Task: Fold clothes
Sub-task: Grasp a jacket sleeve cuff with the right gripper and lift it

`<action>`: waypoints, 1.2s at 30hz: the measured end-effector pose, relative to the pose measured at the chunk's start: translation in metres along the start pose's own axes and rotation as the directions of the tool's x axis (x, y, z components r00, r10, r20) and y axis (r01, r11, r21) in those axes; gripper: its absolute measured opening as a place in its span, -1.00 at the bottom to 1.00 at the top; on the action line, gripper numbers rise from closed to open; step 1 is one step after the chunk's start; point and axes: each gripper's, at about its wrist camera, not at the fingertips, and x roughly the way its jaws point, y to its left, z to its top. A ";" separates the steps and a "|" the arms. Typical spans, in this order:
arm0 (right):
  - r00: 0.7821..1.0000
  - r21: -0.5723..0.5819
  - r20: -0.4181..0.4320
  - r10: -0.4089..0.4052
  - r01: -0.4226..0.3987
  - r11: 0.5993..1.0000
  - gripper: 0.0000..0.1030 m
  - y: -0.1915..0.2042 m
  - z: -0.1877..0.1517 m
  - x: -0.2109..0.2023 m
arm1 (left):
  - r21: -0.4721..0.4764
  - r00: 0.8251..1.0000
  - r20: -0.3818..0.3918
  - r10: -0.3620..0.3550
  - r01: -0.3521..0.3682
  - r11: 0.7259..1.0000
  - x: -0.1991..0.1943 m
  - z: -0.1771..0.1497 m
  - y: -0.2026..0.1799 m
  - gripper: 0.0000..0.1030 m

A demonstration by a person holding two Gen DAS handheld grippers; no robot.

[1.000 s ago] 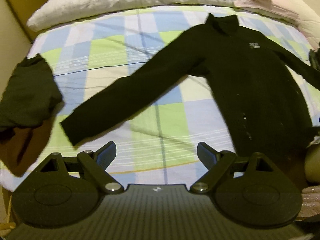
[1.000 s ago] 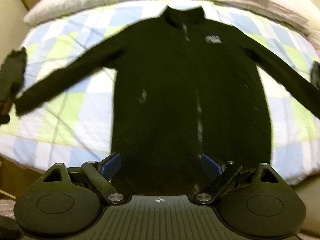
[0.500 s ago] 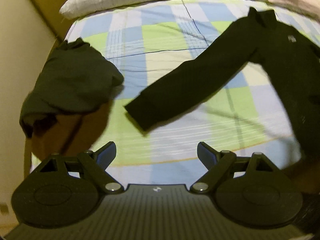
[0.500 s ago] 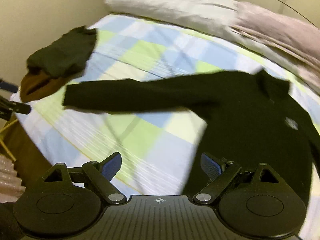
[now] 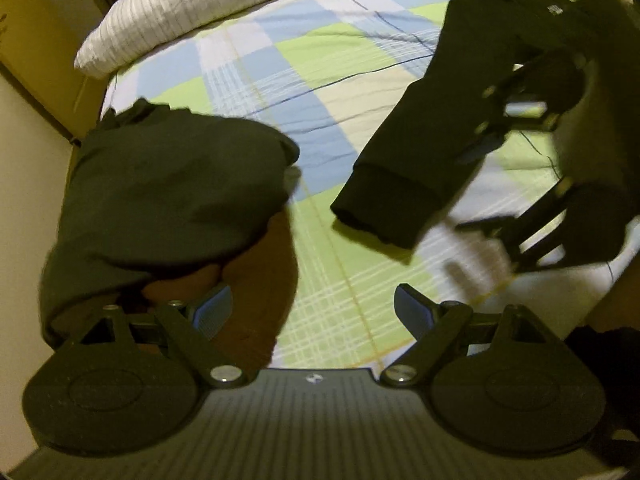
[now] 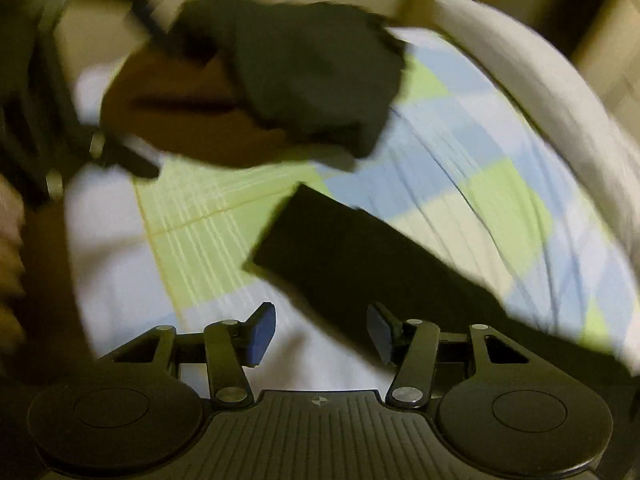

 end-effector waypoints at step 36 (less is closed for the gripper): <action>0.788 0.939 0.219 -0.575 -0.010 0.344 -0.82 -0.471 -0.375 -0.240 | 0.142 0.982 0.062 -0.181 0.171 0.975 0.032 0.230 -0.247 0.66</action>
